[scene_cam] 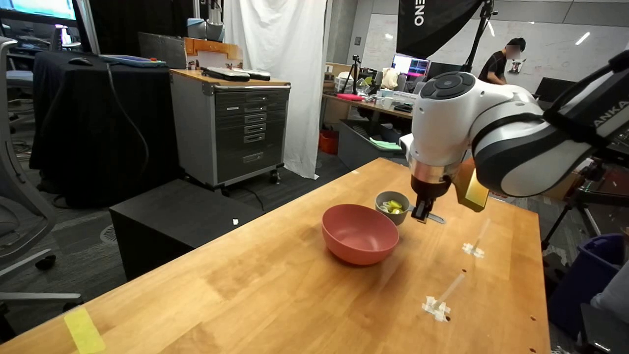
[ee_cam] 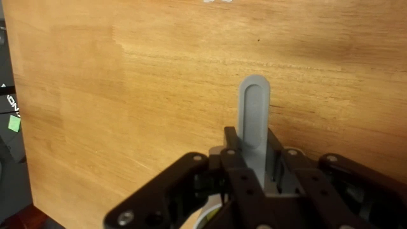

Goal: Pour the contents of the grey pot in the peach bowl

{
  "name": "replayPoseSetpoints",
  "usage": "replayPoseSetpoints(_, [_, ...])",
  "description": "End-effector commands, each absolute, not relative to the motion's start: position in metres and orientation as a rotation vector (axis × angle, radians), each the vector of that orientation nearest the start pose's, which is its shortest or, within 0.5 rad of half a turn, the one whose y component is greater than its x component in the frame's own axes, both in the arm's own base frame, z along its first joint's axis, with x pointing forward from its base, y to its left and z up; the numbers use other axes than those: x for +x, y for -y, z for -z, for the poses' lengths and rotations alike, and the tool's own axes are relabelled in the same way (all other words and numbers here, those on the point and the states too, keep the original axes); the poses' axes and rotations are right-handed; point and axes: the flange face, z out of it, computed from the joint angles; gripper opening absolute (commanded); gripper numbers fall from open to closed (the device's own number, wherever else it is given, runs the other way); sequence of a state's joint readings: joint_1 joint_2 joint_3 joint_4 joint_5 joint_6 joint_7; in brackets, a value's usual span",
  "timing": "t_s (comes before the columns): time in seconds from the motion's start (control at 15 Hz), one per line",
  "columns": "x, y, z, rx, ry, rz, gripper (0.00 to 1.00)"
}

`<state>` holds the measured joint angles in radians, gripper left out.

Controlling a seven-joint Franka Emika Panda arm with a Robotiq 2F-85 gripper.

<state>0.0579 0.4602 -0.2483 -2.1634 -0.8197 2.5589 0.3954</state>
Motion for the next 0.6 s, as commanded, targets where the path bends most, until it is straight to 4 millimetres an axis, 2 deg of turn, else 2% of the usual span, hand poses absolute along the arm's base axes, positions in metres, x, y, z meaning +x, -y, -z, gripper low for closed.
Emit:
replayPoseSetpoints(0.0, [0.539,0.091,-0.198,2.572,-0.1,0.003,0.06])
replayPoseSetpoints(0.27, [0.537,0.078,-0.204,2.554,-0.047,-0.013,0.06])
replayPoseSetpoints(0.53, [0.535,0.055,-0.202,2.506,-0.025,-0.032,0.07])
